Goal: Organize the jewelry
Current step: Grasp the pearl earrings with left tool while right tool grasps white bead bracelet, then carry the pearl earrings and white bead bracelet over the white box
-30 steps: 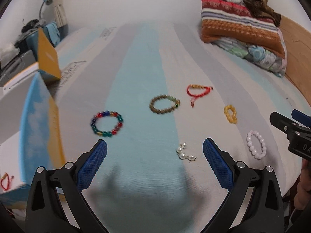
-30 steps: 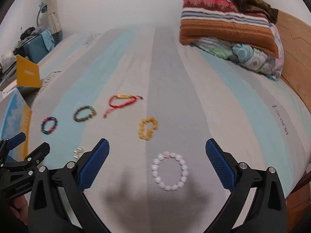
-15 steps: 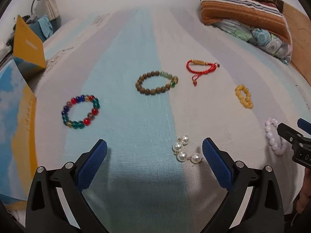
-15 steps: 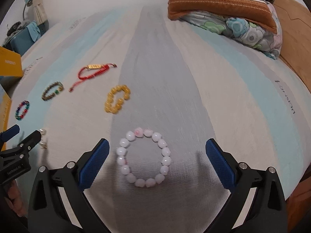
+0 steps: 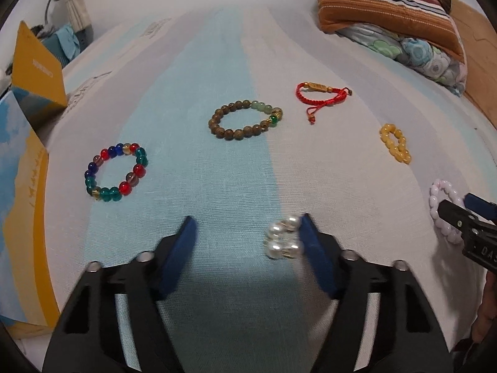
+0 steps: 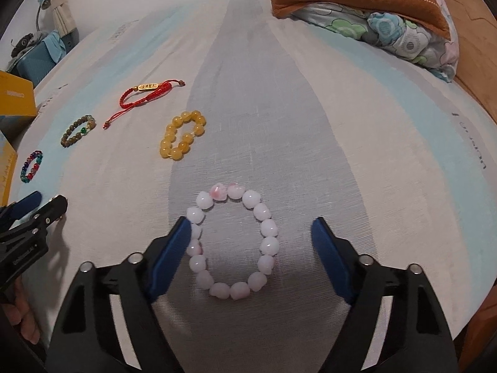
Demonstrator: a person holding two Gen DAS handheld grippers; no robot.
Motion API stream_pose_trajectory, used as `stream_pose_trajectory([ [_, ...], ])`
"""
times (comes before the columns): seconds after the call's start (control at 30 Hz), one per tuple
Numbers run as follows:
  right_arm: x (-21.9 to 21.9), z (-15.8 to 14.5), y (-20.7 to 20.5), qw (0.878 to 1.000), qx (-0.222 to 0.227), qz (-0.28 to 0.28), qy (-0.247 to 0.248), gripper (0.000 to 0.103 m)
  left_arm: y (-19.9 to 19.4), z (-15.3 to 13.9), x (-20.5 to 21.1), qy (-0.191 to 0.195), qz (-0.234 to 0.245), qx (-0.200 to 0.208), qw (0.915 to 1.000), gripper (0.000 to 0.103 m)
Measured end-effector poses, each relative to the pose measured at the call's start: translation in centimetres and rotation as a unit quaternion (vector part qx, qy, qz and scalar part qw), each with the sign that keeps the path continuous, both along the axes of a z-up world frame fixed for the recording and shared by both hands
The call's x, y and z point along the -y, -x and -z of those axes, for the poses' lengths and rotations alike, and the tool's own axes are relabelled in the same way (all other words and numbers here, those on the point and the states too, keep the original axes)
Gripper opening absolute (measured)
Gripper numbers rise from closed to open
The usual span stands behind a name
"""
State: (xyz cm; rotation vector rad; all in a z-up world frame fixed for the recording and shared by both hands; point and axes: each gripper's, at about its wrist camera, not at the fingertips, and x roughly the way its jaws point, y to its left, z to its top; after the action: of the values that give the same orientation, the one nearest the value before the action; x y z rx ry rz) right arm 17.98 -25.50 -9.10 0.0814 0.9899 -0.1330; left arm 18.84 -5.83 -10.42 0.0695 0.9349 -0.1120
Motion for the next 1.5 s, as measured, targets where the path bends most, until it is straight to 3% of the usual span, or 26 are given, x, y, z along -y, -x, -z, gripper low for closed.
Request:
stream_pose_trajectory([
  [0.1,0.1,0.0,0.0,1.0,-0.002,-0.003,-0.011,0.061,0.0,-0.1,0.0,0.003,0.0,-0.004,1.0,0.045],
  [0.17,0.0,0.0,0.0,1.0,-0.008,-0.001,-0.006,0.042,0.1,-0.1,0.0,0.002,0.0,-0.007,1.0,0.035],
  [0.27,-0.1,0.5,-0.1,1.0,-0.016,-0.001,0.001,0.042,0.2,-0.2,0.0,0.003,0.001,-0.01,0.9999,0.024],
  [0.3,-0.1,0.5,-0.1,1.0,-0.015,-0.002,0.002,0.041,0.2,-0.2,0.0,0.003,0.001,-0.012,0.9999,0.023],
  [0.47,-0.2,0.5,0.0,1.0,-0.02,-0.002,-0.003,0.011,0.3,-0.4,-0.1,0.007,-0.001,-0.016,0.9998,0.021],
  [0.83,-0.5,-0.4,0.3,1.0,-0.007,0.005,0.004,0.011,0.7,-1.1,-0.5,0.014,0.011,-0.022,0.9996,0.021],
  [1.5,-2.2,-5.2,1.0,0.999,0.036,-0.009,-0.003,0.011,2.3,-5.0,-1.4,0.016,0.02,0.005,0.9997,0.021],
])
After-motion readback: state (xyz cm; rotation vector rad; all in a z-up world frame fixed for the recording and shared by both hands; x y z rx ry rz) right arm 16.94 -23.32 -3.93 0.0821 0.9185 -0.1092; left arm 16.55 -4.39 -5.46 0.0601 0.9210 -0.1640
